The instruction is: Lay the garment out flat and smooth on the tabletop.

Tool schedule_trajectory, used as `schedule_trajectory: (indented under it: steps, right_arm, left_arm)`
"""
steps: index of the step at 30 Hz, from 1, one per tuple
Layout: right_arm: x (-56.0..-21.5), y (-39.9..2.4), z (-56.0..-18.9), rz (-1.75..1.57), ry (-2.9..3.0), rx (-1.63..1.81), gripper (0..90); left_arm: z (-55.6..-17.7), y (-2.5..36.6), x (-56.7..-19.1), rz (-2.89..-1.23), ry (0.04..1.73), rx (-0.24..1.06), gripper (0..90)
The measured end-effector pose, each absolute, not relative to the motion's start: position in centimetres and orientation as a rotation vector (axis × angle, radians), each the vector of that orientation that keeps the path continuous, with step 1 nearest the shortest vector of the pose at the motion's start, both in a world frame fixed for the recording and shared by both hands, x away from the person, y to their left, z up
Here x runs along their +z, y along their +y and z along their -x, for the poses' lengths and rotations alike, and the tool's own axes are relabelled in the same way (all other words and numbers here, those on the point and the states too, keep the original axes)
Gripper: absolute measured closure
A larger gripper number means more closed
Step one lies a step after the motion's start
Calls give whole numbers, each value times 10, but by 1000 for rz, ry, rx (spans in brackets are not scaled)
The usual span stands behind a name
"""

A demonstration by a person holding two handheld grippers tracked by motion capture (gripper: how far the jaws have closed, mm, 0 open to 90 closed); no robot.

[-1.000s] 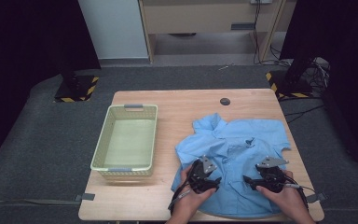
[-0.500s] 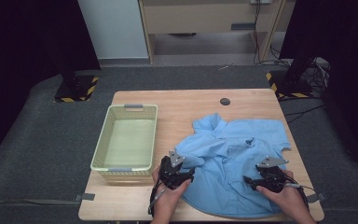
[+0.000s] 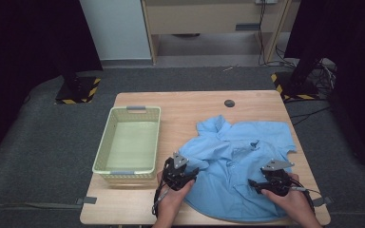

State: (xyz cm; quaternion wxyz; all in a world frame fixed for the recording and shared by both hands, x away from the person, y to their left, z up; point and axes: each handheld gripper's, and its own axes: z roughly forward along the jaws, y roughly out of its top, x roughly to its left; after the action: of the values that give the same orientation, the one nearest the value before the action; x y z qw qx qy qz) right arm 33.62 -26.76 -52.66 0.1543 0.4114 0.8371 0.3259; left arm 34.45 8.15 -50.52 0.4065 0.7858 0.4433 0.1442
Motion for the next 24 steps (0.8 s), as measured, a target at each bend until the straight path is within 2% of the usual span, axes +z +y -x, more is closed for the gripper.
schedule_trajectory:
  steps: [5,8,24]
  right_arm:
    - [-527,-267,-336,-1180,2400,933,272]
    - [-526,-267,-336,-1179,2402,932,272]
    - [-526,-272,-335,-1176,2416,924,271]
  left_arm:
    - [-351,86,-497,-2013,1074,346,777]
    - [-356,91,-487,-2030,1046,350,877]
    - [-407,149,-417,-2199,1083,546,897]
